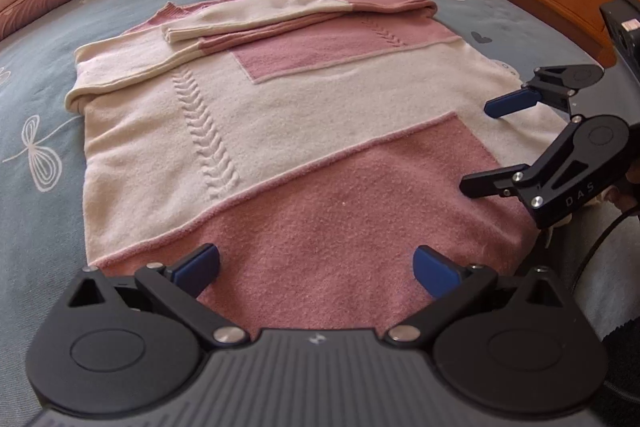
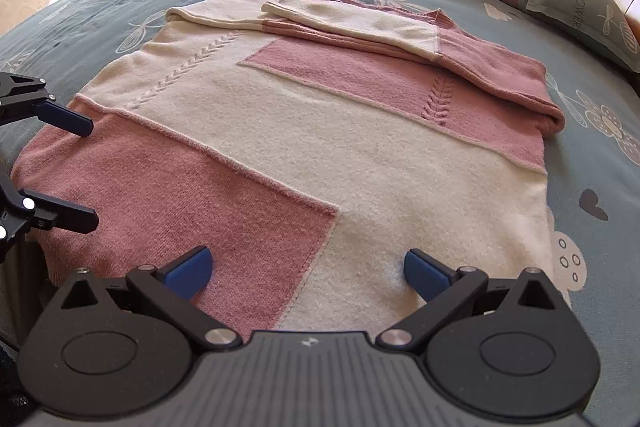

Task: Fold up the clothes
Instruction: 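Grasp the pink hem with the left gripper while the right gripper grasps the hem beside it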

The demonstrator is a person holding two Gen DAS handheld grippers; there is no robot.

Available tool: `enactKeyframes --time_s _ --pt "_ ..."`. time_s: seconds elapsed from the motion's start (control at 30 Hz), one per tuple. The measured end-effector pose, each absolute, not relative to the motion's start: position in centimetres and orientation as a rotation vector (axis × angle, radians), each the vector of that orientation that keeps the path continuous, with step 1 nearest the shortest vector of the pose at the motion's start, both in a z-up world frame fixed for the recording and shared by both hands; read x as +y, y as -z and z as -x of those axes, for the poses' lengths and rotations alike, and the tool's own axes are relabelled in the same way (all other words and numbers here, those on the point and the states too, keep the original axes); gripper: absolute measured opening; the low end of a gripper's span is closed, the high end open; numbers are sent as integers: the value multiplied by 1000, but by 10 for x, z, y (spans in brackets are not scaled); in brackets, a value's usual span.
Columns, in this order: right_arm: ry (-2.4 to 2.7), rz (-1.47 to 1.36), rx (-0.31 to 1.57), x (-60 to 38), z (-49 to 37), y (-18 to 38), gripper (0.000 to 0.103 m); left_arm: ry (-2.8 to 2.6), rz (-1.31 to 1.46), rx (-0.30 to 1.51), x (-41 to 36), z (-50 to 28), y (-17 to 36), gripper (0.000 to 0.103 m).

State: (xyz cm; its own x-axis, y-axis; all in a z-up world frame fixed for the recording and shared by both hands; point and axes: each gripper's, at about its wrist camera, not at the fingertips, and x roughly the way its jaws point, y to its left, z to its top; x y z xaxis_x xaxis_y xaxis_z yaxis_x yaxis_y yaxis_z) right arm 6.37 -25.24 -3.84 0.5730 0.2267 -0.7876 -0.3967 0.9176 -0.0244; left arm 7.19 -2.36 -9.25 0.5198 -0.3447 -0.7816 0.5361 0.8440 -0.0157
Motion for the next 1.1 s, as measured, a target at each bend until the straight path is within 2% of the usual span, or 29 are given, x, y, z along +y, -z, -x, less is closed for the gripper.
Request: enactKeyframes --time_s 0.27,0.53,0.73,0.9,1.1 --pt "-379 201 854 -255 -59 41 103 584 -253 834 -24 -71 103 102" --pt "-409 223 909 -255 -66 37 103 577 -307 848 -29 -70 98 103" --pt "-466 343 962 -260 -71 29 103 580 -414 823 -30 -55 92 102" --pt "-464 497 942 -263 -60 19 103 600 -538 773 -37 -36 90 102" --pt "-504 550 886 -254 -22 18 103 641 -624 716 -51 -13 94 102"
